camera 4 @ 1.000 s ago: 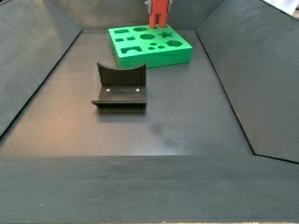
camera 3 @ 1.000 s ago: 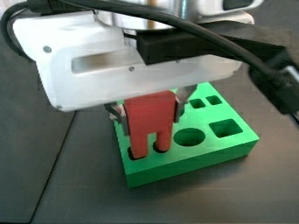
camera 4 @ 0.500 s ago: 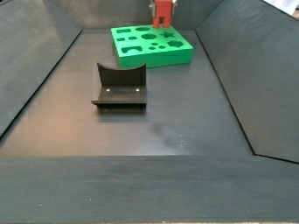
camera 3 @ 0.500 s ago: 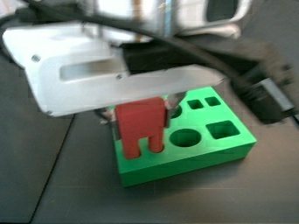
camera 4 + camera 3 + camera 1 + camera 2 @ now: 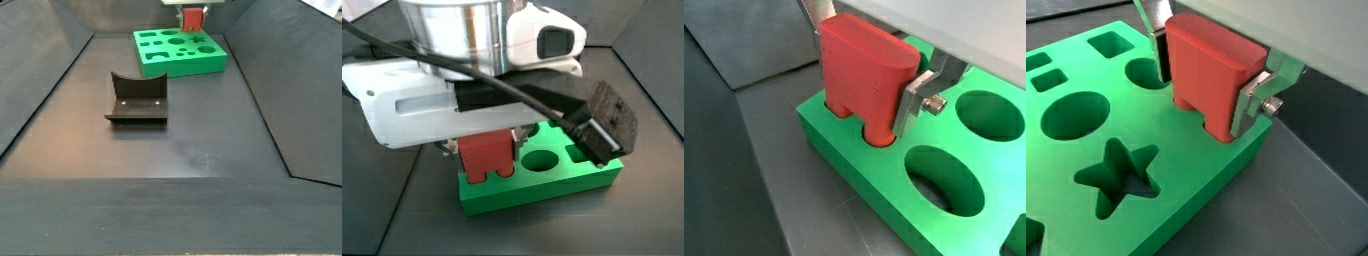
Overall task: Pick up the square-circle object. Move up. Place the square-circle object on the fixture. Regrasp the square-circle object. Rotate the square-circle object. Move to above the board. Insert the square-circle object.
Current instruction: Insert the square-circle object.
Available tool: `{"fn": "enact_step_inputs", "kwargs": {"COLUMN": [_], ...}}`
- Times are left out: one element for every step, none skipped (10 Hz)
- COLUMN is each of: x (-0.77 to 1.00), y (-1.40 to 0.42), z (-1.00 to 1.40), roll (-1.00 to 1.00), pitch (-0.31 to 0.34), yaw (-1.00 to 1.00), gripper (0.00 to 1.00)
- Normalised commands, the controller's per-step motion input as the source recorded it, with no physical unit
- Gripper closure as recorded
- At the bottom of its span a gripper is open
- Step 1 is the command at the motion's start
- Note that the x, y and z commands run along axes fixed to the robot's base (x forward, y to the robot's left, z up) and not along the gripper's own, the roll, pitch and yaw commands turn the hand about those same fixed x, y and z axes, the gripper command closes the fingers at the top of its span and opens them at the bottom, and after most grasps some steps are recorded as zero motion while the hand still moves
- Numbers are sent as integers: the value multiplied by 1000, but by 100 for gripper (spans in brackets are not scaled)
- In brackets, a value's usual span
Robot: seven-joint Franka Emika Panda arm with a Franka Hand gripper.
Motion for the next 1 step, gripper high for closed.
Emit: {"fn": "enact_step_inputs", "kwargs": {"x": [0], "y": [-66], "z": [0], "roll": [76], "pitch": [0], "yaw": [0], "gripper": [100]}}
